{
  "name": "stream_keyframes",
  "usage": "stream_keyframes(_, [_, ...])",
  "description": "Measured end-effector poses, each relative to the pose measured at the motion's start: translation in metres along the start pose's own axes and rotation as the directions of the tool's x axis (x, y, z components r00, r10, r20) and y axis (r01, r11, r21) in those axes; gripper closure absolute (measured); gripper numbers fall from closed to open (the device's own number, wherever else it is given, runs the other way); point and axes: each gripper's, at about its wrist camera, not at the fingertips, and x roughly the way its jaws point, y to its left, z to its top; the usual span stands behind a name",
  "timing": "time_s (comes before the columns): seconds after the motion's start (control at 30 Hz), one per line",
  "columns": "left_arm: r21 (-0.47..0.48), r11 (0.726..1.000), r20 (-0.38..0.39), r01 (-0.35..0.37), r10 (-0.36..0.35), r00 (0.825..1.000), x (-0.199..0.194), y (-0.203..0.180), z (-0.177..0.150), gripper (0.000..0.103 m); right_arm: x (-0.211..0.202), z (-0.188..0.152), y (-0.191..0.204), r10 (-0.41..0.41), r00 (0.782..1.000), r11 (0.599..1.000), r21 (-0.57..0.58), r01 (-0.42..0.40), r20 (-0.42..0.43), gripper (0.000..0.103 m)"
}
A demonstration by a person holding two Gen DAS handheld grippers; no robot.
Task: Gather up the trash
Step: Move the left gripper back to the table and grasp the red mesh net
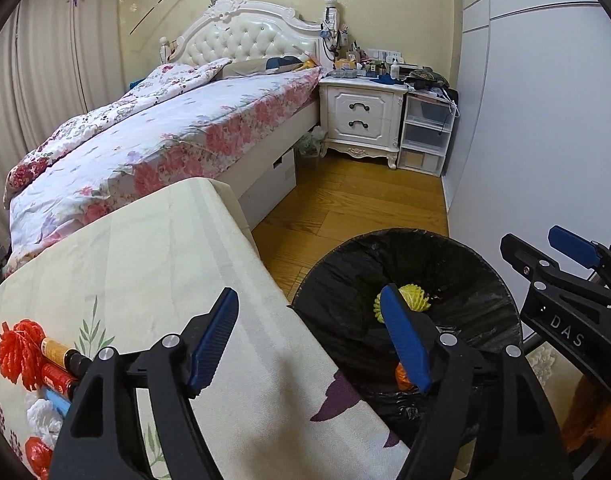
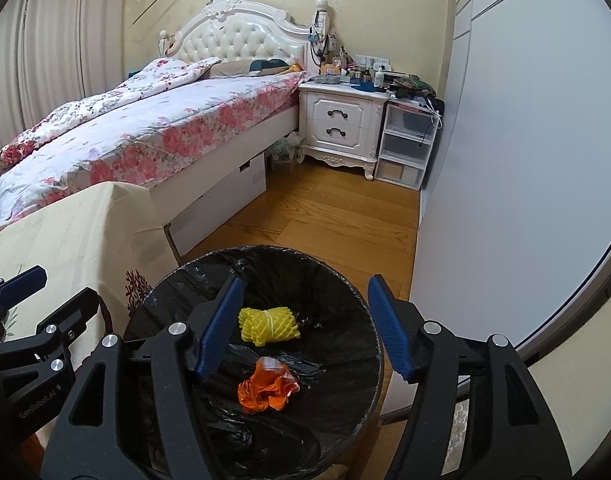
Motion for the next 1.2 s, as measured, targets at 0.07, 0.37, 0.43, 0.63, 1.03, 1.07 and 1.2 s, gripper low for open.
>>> stream_keyframes(0.07, [-0.011, 1.0, 0.003, -0.01, 0.01, 1.0, -0.005, 0.006, 0.0, 0.031, -0.004, 0.002, 0.004, 0.005, 1.0, 1.0, 0.0, -0.005, 0.01, 0.032])
stream_keyframes(0.37, [-0.073, 0.993, 0.016, -0.091, 0.093, 0.996, -0.042, 0.047, -0.006, 0.03, -0.022, 0.007, 0.035, 0.087, 0.996, 0.996, -0.021, -0.087, 0.019, 0.031])
stream_keyframes(0.43, [-0.091, 0.99, 0.015, -0.112, 0.114, 0.993, -0.052, 0.059, -0.01, 0.03, -0.027, 0.008, 0.046, 0.105, 0.994, 0.994, -0.039, -0.104, 0.021, 0.031])
stream_keyframes(0.63, [-0.15, 0.973, 0.007, -0.176, 0.179, 0.984, -0.079, 0.097, -0.025, 0.03, -0.041, 0.005, 0.076, 0.16, 0.987, 0.984, -0.083, -0.158, 0.015, 0.031])
stream_keyframes(1.03, [-0.264, 0.91, -0.056, -0.32, 0.316, 0.947, -0.095, 0.189, -0.053, 0.03, -0.048, -0.004, 0.138, 0.231, 0.973, 0.957, -0.173, -0.231, -0.023, 0.031])
stream_keyframes(1.07, [-0.269, 0.906, -0.063, -0.325, 0.32, 0.945, -0.093, 0.195, -0.054, 0.03, -0.047, -0.005, 0.143, 0.236, 0.971, 0.955, -0.18, -0.237, -0.026, 0.031])
stream_keyframes(1.2, [-0.27, 0.904, -0.093, -0.33, 0.317, 0.944, -0.08, 0.21, -0.056, 0.03, -0.046, -0.006, 0.162, 0.247, 0.968, 0.945, -0.212, -0.25, -0.039, 0.031])
